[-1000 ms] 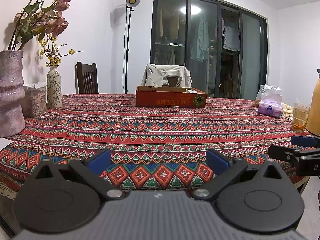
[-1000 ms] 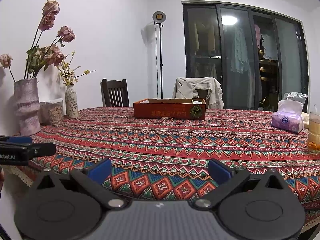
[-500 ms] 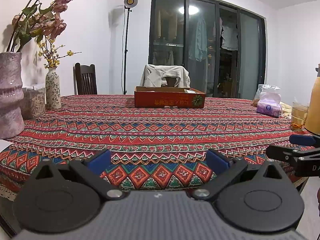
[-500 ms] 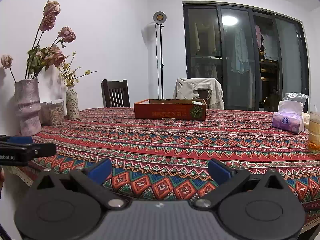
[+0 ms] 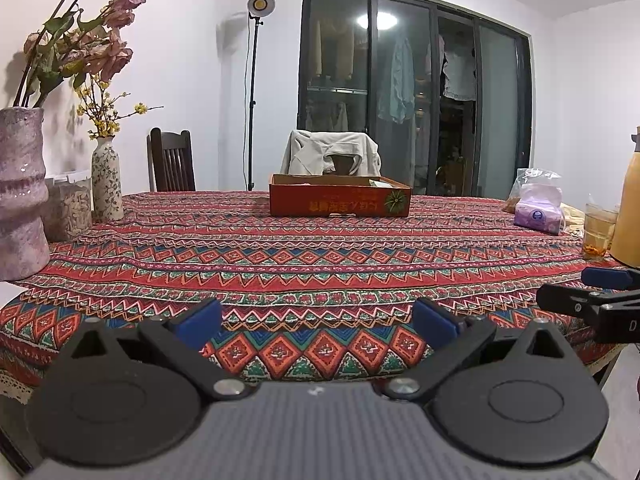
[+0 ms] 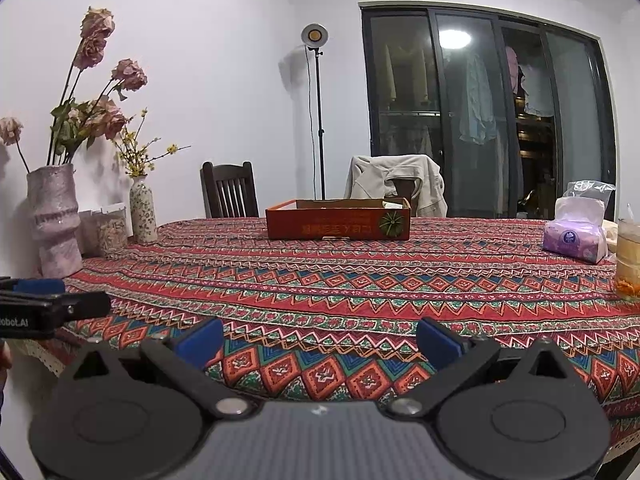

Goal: Organize snacks

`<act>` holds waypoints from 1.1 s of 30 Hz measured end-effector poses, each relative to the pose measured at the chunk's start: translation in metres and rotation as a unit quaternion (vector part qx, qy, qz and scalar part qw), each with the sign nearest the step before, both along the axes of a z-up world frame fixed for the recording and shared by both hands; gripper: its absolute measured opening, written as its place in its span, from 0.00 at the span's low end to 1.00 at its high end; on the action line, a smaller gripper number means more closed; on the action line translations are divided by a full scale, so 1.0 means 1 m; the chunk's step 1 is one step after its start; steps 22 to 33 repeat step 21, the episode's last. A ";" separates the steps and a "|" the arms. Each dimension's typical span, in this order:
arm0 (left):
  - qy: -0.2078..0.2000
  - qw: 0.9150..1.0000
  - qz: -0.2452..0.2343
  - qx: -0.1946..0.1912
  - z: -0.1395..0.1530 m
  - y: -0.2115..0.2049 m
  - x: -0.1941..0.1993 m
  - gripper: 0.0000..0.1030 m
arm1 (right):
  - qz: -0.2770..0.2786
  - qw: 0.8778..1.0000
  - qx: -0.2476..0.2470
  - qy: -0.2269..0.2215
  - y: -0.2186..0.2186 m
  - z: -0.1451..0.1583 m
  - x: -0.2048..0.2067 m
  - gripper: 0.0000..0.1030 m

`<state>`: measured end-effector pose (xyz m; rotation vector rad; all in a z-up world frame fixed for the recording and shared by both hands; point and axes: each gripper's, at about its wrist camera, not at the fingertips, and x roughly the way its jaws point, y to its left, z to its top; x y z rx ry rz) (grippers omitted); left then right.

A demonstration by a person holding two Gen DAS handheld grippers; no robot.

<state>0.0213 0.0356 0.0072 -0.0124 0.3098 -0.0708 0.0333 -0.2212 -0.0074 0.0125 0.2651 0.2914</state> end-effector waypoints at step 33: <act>-0.004 1.000 -0.002 -0.007 0.000 0.000 -0.001 1.00 | 0.003 1.000 -0.005 -0.008 0.002 -0.001 -0.003 1.00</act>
